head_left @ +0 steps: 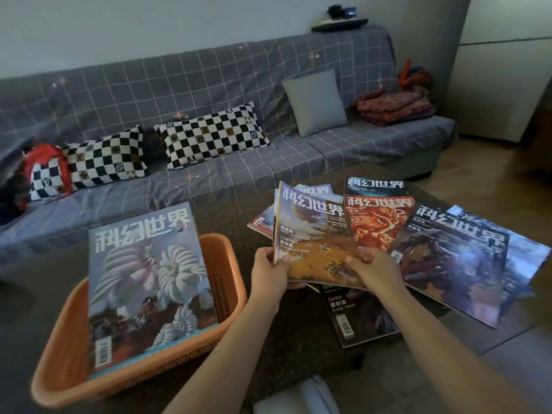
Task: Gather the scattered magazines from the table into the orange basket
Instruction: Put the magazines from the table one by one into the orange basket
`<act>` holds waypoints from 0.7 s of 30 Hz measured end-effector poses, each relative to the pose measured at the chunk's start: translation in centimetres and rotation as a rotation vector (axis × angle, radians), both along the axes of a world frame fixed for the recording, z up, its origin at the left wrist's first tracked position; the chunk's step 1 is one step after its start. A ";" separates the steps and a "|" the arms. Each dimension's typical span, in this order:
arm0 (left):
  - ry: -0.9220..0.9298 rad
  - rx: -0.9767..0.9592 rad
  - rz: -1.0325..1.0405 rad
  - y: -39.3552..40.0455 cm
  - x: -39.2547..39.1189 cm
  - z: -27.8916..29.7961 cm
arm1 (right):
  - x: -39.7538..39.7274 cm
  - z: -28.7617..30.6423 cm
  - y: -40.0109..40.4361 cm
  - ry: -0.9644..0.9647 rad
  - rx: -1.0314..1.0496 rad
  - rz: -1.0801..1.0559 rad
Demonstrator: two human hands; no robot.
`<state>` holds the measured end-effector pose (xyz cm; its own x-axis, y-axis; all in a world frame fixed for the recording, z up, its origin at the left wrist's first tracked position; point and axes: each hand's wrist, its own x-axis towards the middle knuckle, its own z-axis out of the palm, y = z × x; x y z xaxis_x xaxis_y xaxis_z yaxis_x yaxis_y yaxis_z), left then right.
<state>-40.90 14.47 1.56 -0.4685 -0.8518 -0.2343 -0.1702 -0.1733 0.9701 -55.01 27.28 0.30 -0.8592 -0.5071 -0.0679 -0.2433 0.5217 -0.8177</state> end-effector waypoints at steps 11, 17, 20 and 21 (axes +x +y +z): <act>0.176 -0.184 0.184 -1.1 10.4 3.6 | 6.3 5.1 -2.3 -0.353 -0.359 0.225; 0.137 -0.290 0.301 -3.0 17.0 3.9 | 11.1 6.1 -6.8 -0.424 -0.389 0.338; 0.148 -0.279 0.351 -4.1 19.6 3.6 | 13.2 5.9 -9.1 -0.417 -0.397 0.384; 0.131 -0.271 0.366 -4.4 20.4 3.5 | 13.9 5.8 -9.8 -0.406 -0.394 0.400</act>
<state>-20.46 10.11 5.01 -0.1366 -0.9888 0.0604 -0.0183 0.0635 0.9978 -41.14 17.44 6.09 -0.5466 -0.8325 -0.0899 0.0102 0.1007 -0.9949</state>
